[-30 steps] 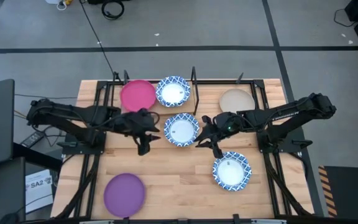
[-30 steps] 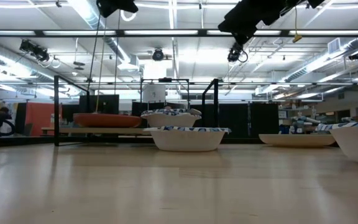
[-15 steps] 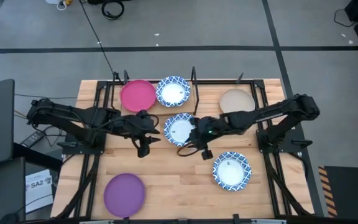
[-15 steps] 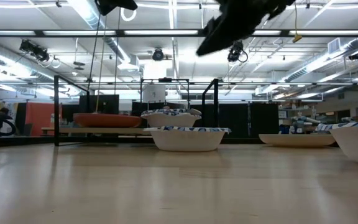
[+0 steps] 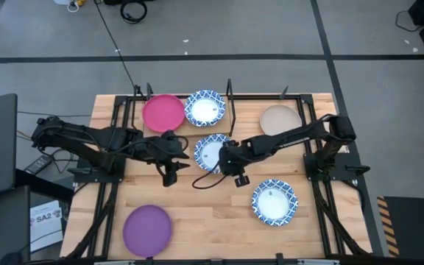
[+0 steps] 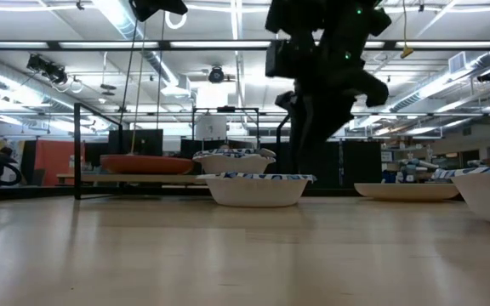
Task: Place and stack plates onto a shelf
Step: Stack the white bowl on top of the white bowl on the shelf
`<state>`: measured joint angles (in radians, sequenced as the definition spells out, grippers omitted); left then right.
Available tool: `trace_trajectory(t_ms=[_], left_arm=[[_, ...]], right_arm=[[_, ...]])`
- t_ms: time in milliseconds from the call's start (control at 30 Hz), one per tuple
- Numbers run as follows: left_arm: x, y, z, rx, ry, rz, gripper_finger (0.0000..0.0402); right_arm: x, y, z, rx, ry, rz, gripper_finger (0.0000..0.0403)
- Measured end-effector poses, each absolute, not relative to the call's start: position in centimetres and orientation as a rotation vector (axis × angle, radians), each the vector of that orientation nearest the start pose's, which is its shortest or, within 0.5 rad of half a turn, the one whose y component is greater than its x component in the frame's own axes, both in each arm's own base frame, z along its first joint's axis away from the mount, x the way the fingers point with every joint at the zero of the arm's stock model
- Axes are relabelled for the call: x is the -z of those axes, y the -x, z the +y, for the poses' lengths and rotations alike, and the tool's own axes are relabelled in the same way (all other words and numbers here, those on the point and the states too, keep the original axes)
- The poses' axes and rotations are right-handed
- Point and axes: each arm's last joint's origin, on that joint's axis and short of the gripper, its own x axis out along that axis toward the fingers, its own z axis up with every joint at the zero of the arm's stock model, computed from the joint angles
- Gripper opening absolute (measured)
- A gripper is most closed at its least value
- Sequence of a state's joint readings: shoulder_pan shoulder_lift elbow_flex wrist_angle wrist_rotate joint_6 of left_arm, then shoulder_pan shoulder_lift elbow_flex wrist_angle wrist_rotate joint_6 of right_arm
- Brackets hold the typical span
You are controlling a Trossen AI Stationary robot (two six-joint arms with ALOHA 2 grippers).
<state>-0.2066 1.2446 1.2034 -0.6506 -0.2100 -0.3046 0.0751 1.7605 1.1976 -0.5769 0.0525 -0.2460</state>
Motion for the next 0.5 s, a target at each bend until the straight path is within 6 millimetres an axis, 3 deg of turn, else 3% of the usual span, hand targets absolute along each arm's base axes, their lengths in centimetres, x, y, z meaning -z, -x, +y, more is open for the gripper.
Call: trace_trajectory(t_ms=[133, 500], left_arm=[[-34.2, -25.23, -4.67, -0.106, 0.149, 0.671, 0.0143], [-34.19, -25.22, -4.67, -0.106, 0.149, 0.672, 0.0143]], right_arm=[[-18.63, -34.92, 1.95, -0.163, 0.299, 1.174, 0.0117], [-18.64, -35.03, 1.55, -0.146, 0.309, 1.166, 0.0117]])
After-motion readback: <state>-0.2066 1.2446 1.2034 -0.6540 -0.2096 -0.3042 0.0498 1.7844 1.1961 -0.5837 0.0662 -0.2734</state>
